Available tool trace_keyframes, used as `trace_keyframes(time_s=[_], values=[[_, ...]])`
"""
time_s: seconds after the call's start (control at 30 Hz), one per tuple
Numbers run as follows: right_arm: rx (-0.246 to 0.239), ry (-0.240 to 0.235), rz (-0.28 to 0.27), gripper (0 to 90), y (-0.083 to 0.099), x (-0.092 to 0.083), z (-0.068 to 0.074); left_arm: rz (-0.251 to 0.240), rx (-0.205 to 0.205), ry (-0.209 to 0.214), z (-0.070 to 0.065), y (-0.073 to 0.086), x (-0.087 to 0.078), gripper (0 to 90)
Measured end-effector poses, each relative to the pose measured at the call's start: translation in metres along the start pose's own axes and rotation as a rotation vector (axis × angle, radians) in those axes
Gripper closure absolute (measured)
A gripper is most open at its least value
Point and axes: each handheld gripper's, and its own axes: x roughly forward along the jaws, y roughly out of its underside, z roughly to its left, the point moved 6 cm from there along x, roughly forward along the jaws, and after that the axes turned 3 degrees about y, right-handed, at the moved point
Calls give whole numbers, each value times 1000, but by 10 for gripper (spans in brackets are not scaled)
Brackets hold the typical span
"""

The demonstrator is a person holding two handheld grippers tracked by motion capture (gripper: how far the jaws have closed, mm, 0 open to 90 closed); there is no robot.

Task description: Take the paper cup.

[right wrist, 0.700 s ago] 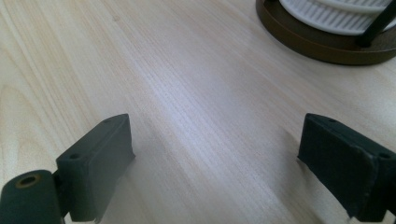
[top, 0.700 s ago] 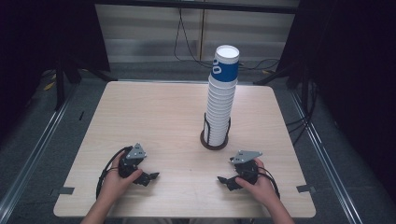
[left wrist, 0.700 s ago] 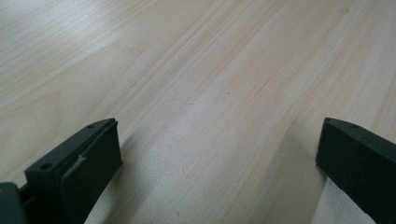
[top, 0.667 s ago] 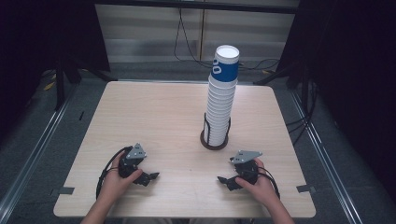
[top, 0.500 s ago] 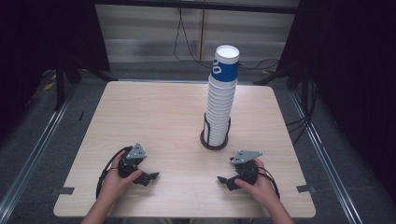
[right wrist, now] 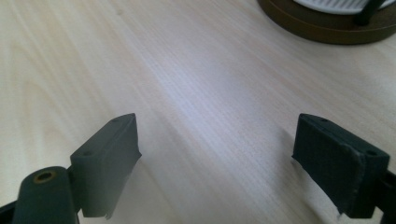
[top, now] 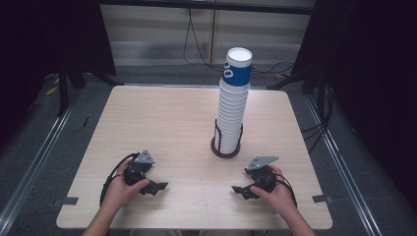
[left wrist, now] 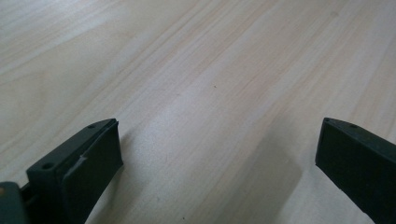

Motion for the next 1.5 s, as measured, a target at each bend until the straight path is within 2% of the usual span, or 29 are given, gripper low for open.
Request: trace_keyframes(time_s=[0.03, 0.07, 0.1, 0.13, 0.17, 0.33, 0.4, 0.43, 0.47, 0.63, 0.8, 0.9, 0.93, 0.97, 1.23, 1.5], values=[[-30, 6, 11, 134, -3, -6, -2, 10, -19, 10, 0, -1, -1, 6], [-30, 6, 11, 134, -3, -6, -2, 10, -19, 10, 0, -1, -1, 12], [-65, 16, 31, 134, -6, -14, -4, 13, -37, 26, 0, -3, -1, 23], [-65, 16, 31, 134, -6, -14, -4, 13, -37, 26, 0, -3, -1, 33], [-77, 17, 40, 134, -10, -21, -6, 22, -43, 41, -2, -5, -2, 48], [-94, 17, 32, 134, -25, -34, -10, 24, -45, 62, -6, -11, -2, 55], [-94, 7, 15, 134, -35, -41, -11, -2, -61, 81, -9, -17, -3, 55], [-80, -9, -10, 134, -44, -47, -14, -4, -67, 78, -9, -20, -5, 55], [-80, -9, -10, 134, -44, -47, -14, -11, -70, 91, -10, -23, -6, 55], [-62, -21, -19, 133, -63, -61, -20, -18, -51, 97, -14, -38, -12, 56], [-64, -23, -20, 132, -72, -68, -22, -16, -29, 108, -19, -52, -16, 63], [-56, -32, -36, 130, -80, -74, -24, -12, -6, 111, -21, -62, -16, 65], [-62, -33, -40, 127, -82, -76, -25, -25, -7, 114, -23, -65, -15, 68], [-54, -52, -54, 127, -87, -80, -26, -26, -5, 119, -23, -69, -14, 72], [-56, -49, -36, 127, -104, -87, -31, -1, 18, 128, -24, -87, -12, 80], [-39, -52, -47, 127, -113, -94, -34, 8, 47, 138, -27, -105, -13, 95]])
